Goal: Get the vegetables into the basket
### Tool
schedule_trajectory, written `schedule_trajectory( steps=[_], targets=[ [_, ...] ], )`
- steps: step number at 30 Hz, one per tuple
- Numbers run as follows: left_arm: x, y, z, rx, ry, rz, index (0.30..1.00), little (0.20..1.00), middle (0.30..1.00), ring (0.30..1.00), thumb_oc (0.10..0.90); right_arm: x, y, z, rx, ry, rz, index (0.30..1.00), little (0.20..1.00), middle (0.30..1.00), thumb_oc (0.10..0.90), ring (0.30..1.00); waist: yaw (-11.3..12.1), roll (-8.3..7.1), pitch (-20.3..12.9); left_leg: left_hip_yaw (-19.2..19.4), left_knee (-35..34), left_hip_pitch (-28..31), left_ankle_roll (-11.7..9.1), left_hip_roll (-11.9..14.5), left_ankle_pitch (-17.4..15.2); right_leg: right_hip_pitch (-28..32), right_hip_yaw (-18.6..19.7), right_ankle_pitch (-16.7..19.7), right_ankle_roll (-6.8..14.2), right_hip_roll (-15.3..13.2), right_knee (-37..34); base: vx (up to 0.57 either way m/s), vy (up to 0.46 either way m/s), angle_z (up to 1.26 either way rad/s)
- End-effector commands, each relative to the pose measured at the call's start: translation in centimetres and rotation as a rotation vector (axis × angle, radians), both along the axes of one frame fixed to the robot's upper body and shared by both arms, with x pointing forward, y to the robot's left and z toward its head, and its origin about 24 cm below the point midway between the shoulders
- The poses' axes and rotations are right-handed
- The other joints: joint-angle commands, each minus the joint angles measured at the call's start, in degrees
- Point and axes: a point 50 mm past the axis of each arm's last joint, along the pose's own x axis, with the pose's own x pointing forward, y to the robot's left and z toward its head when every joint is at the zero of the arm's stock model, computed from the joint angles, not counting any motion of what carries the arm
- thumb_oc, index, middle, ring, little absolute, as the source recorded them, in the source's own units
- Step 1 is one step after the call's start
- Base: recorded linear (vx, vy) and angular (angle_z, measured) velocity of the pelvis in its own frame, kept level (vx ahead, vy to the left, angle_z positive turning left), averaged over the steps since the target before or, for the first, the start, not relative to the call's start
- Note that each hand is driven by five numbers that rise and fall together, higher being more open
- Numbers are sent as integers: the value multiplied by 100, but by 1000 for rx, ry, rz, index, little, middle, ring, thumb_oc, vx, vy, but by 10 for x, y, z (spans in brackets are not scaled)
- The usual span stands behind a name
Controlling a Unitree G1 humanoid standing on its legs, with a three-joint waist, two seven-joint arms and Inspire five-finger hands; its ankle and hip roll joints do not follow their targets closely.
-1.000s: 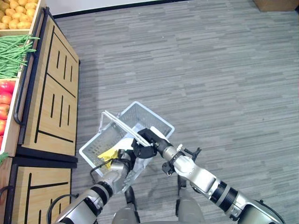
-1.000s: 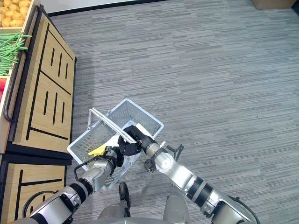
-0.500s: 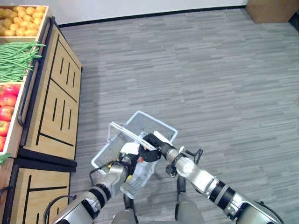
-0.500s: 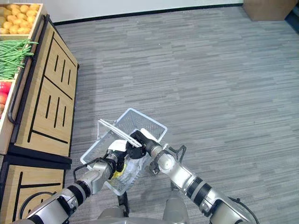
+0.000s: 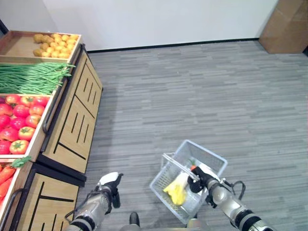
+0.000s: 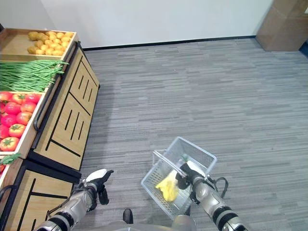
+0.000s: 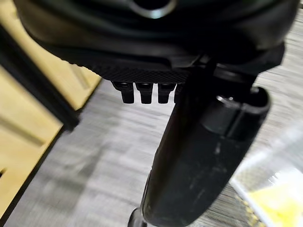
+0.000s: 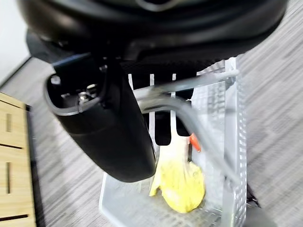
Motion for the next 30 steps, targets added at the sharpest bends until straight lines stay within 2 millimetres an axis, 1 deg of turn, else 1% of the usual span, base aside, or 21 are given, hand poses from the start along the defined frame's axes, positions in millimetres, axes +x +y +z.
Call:
schedule_trajectory(
  steps=[1,2,3,4,5,6,7,8,9,10,11,13,14,15,17,20,22,25,30],
  targets=[
    [15,12,5,34,-57,55,1000,1000,1000,1000,900,35,17,24,42,-201,30,300,300,300,400,300,68,-247,-178,-27,268,-202,219,-295,-325,159,-43,-464,159,-37,314,7,5,9],
    [15,12,5,34,-58,56,1000,1000,1000,1000,900,35,17,24,41,-201,30,300,300,300,400,300,63,-245,-178,-30,269,-201,219,-295,-326,162,-47,-464,160,-37,312,17,12,7],
    [-4,15,-9,44,25,127,1000,1000,1000,1000,900,18,-1,8,4,-126,-57,300,300,300,400,300,63,-261,-205,-71,264,-189,222,-315,-324,192,-74,-469,157,-46,313,19,16,7],
    [-11,17,-14,41,56,162,1000,1000,1000,1000,900,11,-9,2,-18,-91,-87,300,300,300,400,300,64,-273,-211,-82,259,-184,220,-319,-320,203,-86,-469,161,-51,310,0,0,0],
    [-15,17,-17,38,72,189,1000,1000,1000,1000,900,6,-13,-1,-28,-73,-104,300,300,300,400,300,60,-279,-219,-96,248,-174,221,-327,-320,221,-95,-471,163,-52,302,0,0,0],
    [-15,17,-17,38,72,189,1000,1000,1000,1000,900,6,-13,-1,-28,-73,-104,300,300,300,400,300,59,-279,-218,-97,248,-173,221,-327,-320,223,-96,-471,163,-52,302,17,-1,3],
    [-26,20,-23,31,106,260,1000,1000,1000,1000,900,-10,-25,-11,-66,-7,-154,300,300,300,400,300,53,-300,-231,-101,238,-163,219,-331,-310,237,-95,-464,160,-55,295,0,0,0],
    [-32,21,-26,20,127,300,1000,1000,1000,1000,900,-16,-28,-15,-75,17,-170,300,300,300,400,300,46,-311,-233,-101,229,-157,219,-335,-310,246,-98,-465,157,-53,287,16,-1,4],
    [-32,21,-26,20,126,300,1000,1000,1000,1000,900,-16,-28,-15,-75,17,-170,300,300,300,400,300,43,-310,-233,-103,227,-155,219,-335,-309,248,-99,-466,157,-53,286,0,0,0],
    [-42,23,-30,-15,140,407,1000,1000,1000,1000,900,-33,-38,-24,-105,78,-228,300,300,300,400,300,44,-340,-253,-98,212,-152,216,-342,-298,255,-107,-459,155,-58,275,0,0,0],
    [-47,22,-32,-26,159,429,1000,1000,1000,1000,900,-39,-39,-27,-106,104,-243,300,300,300,400,300,39,-350,-267,-106,204,-149,216,-345,-294,259,-112,-458,154,-55,271,31,-21,0],
    [-51,23,-34,-44,163,475,1000,1000,1000,1000,900,-55,-44,-34,-113,162,-299,300,300,300,400,300,41,-370,-298,-107,190,-143,213,-346,-286,261,-118,-450,158,-52,258,36,-16,1],
    [-53,24,-34,-55,156,509,1000,1000,1000,1000,900,-64,-45,-38,-116,192,-316,300,300,300,400,300,41,-379,-317,-110,181,-141,210,-349,-282,266,-127,-448,158,-47,247,40,-16,3],
    [-59,24,-36,-78,165,564,1000,1000,1000,1000,900,-75,-46,-43,-109,229,-359,300,300,300,400,300,30,-391,-345,-103,173,-137,204,-349,-265,274,-134,-446,153,-35,243,32,-19,4],
    [-60,24,-37,-82,169,569,1000,1000,1000,1000,900,-77,-44,-44,-109,240,-354,300,300,300,400,300,28,-402,-360,-107,166,-131,200,-349,-258,283,-128,-445,150,-30,234,0,0,0],
    [-65,26,-37,-65,175,559,1000,1000,1000,1000,900,-88,-41,-49,-136,291,-301,300,300,300,400,300,9,-432,-403,-95,137,-94,179,-332,-243,309,-116,-437,151,-20,209,0,0,0],
    [-67,27,-38,-68,175,578,1000,1000,1000,1000,900,-94,-41,-50,-135,307,-315,300,300,300,400,300,-11,-438,-428,-88,123,-69,171,-329,-242,319,-113,-435,153,-13,197,0,0,0],
    [-71,27,-39,-71,184,598,1000,1000,1000,1000,900,-96,-39,-51,-122,308,-330,300,300,300,400,300,-19,-442,-449,-71,118,-46,167,-329,-243,338,-100,-437,150,-7,188,0,0,0],
    [-76,26,-41,-66,203,593,1000,1000,1000,1000,900,-108,-36,-55,-98,333,-383,300,300,300,400,300,-55,-428,-495,-60,102,-1,166,-332,-252,357,-80,-439,148,-1,181,-3,-2,-2]
  ],
)
